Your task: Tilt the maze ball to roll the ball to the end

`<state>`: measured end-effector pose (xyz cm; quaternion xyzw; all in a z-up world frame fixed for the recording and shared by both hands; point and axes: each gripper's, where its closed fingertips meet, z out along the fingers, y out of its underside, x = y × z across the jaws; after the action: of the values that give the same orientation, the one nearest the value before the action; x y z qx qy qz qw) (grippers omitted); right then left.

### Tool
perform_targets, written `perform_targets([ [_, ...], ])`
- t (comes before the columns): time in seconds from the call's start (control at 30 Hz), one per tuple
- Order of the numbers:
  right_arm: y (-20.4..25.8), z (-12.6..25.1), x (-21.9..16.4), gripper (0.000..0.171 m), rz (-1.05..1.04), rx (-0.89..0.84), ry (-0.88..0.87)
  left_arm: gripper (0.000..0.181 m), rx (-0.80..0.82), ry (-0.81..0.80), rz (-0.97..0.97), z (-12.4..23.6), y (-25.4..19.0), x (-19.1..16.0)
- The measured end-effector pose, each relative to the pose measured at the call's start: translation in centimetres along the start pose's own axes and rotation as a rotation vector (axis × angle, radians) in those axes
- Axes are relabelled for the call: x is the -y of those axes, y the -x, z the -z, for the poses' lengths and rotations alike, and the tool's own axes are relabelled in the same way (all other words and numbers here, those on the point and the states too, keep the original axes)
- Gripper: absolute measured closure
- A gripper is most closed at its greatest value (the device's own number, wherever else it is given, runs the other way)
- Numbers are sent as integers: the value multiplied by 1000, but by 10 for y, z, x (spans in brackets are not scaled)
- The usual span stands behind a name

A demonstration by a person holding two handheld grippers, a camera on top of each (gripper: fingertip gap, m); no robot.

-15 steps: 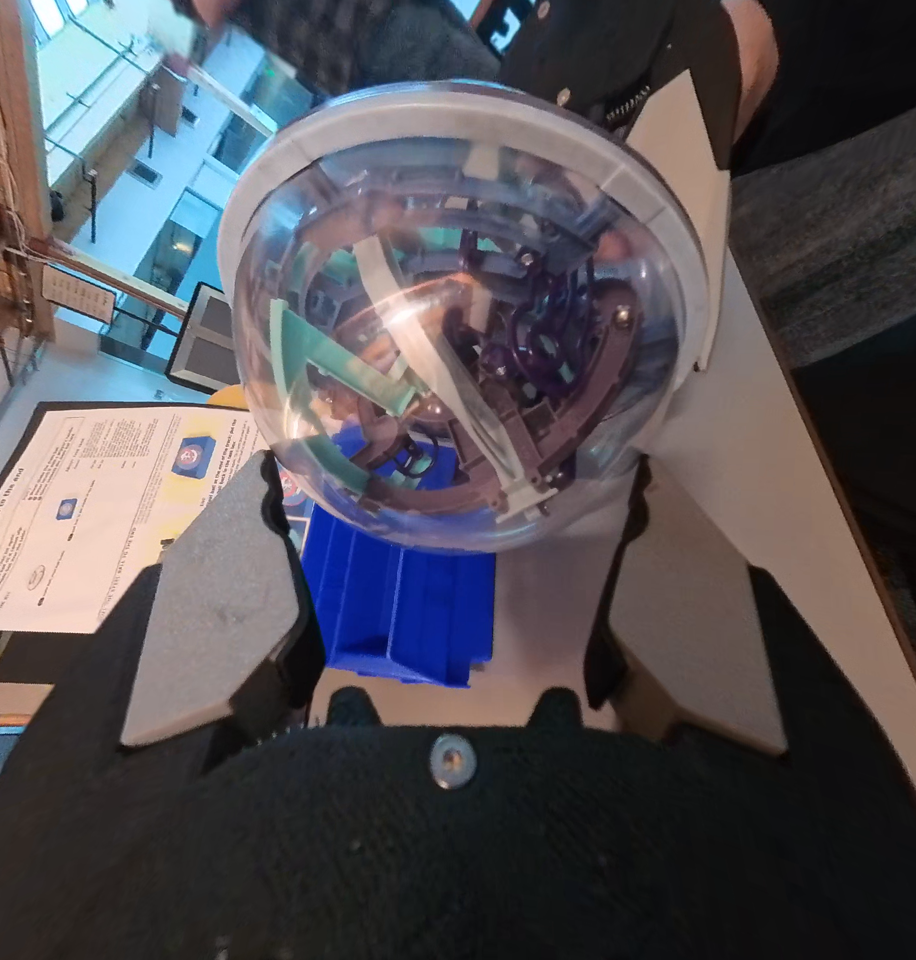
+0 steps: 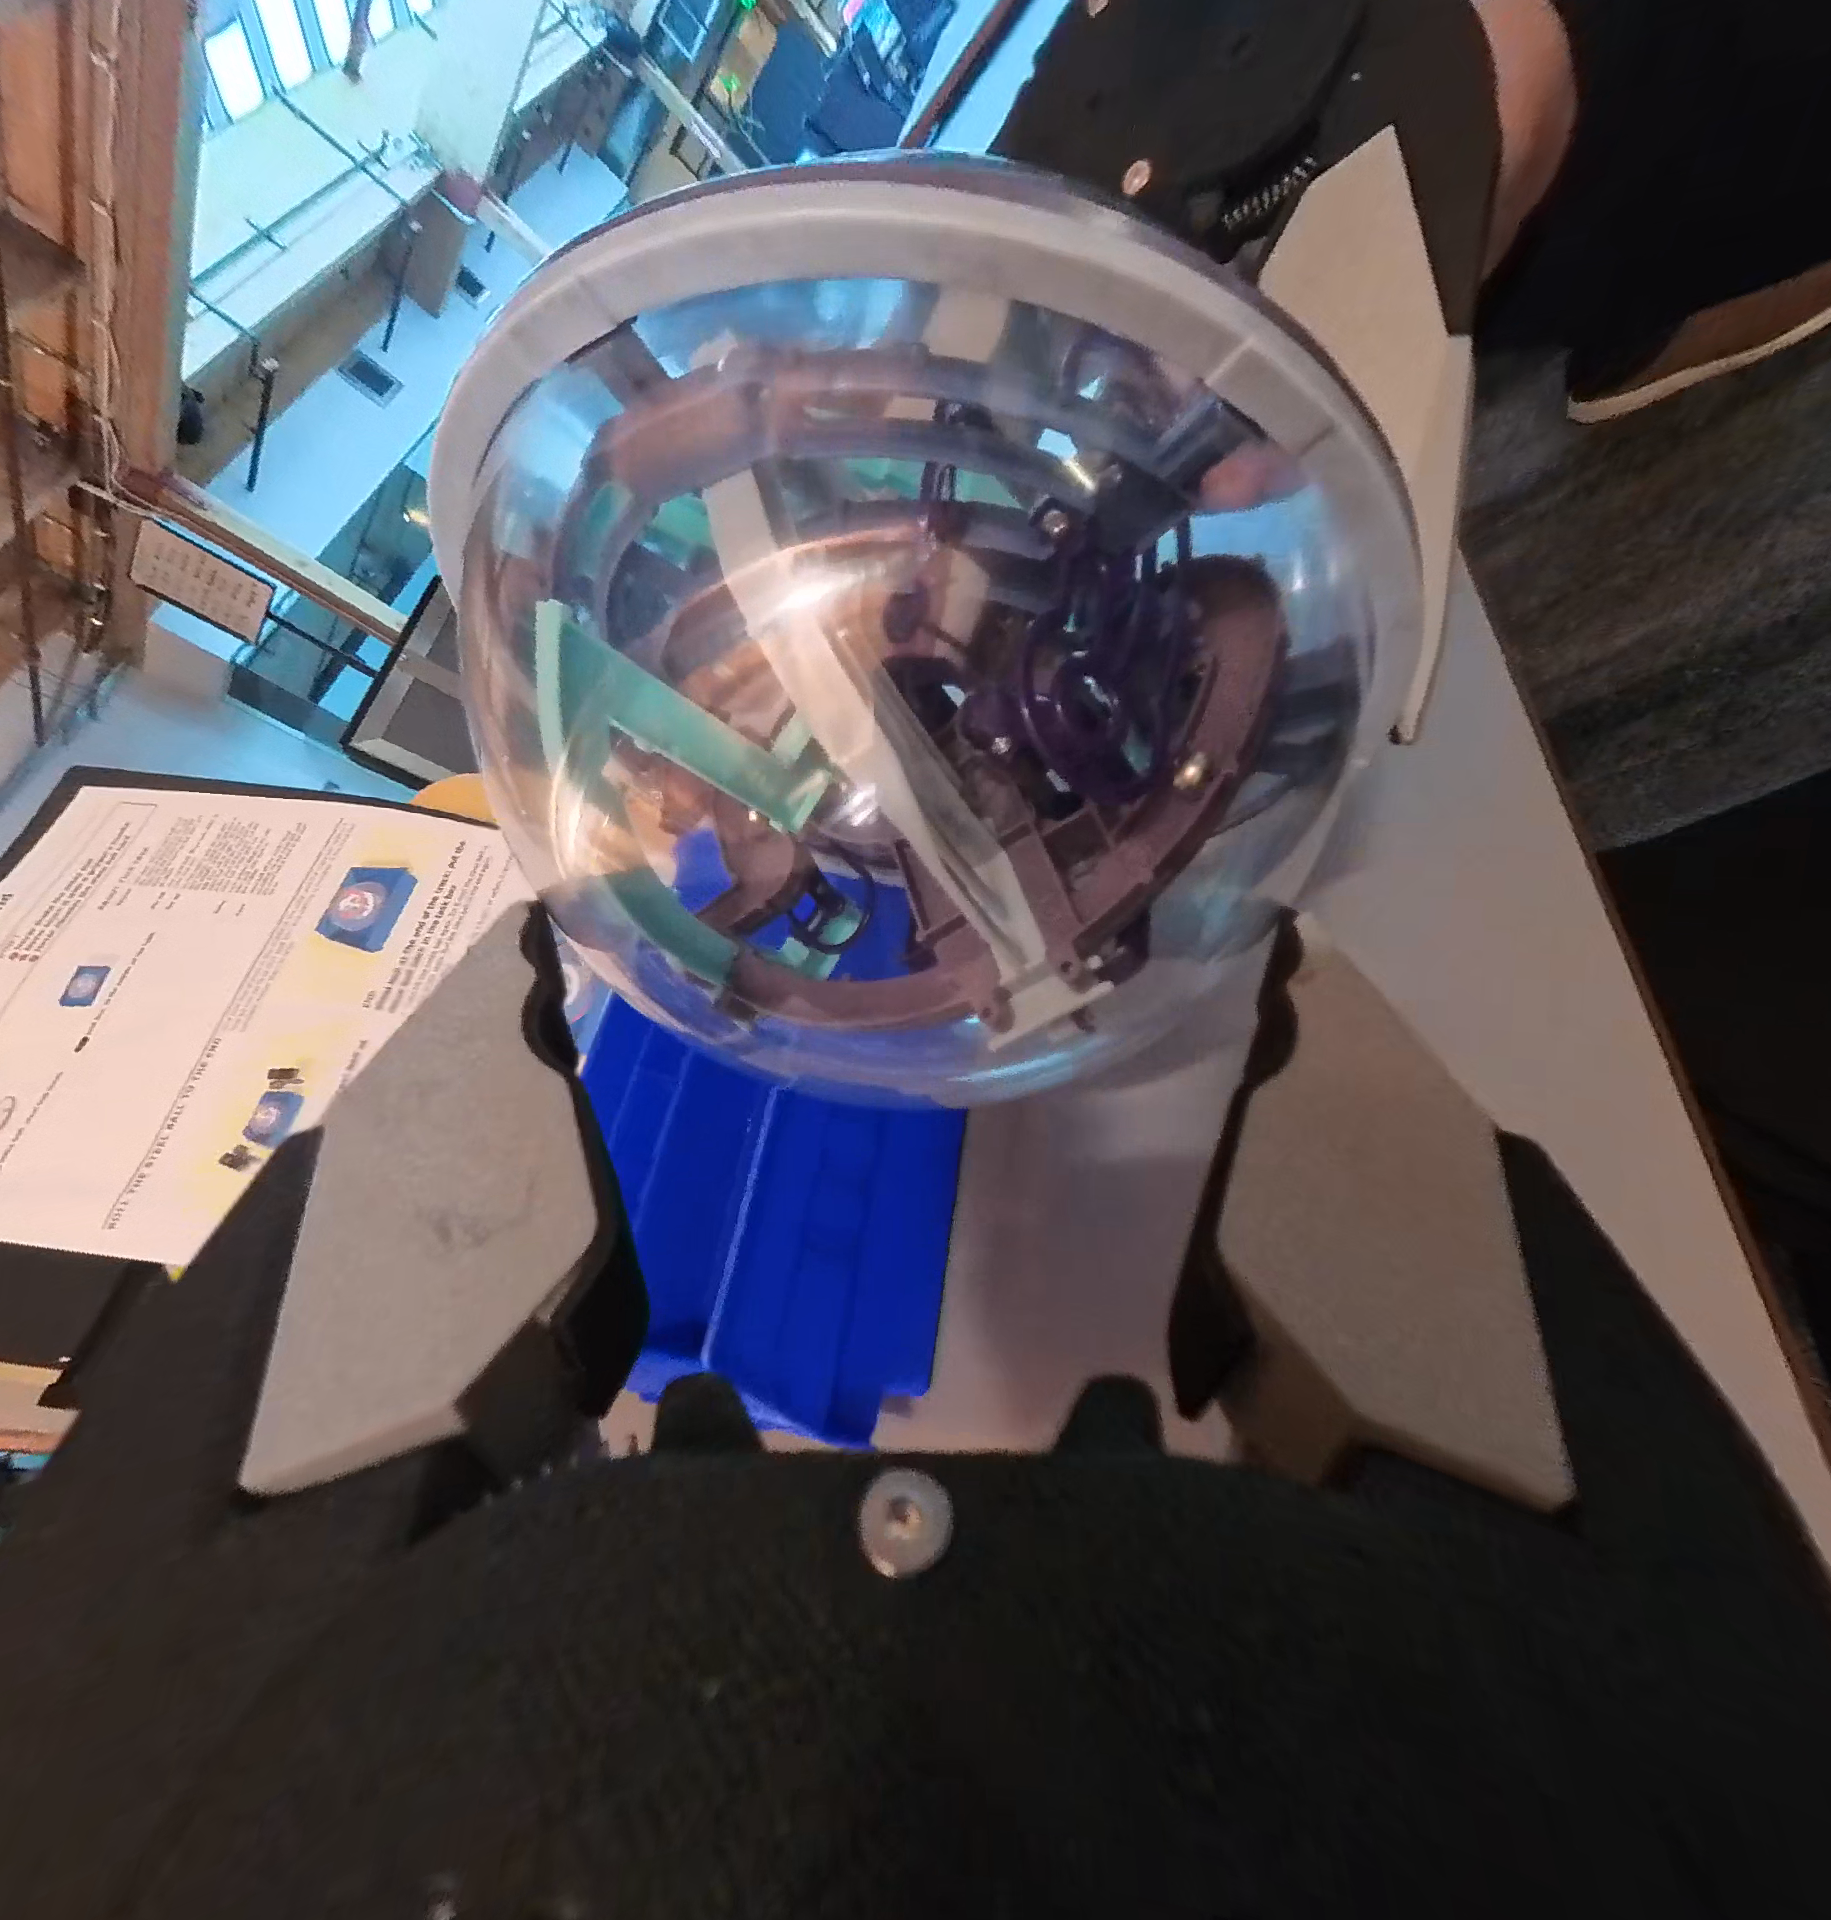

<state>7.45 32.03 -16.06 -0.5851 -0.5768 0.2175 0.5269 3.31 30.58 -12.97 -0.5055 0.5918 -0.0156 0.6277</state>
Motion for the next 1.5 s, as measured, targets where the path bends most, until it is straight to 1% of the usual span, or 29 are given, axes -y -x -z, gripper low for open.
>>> perform_targets([
  [0.4, 6, 12, -17, 23, 6, 61, 161, 51, 44, -64, 135, -10, -20, -3],
  [0.77, 23, 0, -43, 23, -64, 149, 244, 50, 8, -1, 307, -13, -48, -33],
  [1.0, 29, -10, -57, 22, -85, 177, 281, 50, -11, 41, 353, -14, -59, -49],
  [1.2, 32, -17, -64, 18, -43, 164, 323, 51, -37, 72, 371, -15, -69, -61],
  [1.33, 32, -18, -64, 18, -34, 161, 320, 51, -45, 78, 366, -15, -70, -62],
  [1.5, 32, -16, -51, 22, -59, 172, 232, 50, -65, 106, 356, -15, -72, -67],
])
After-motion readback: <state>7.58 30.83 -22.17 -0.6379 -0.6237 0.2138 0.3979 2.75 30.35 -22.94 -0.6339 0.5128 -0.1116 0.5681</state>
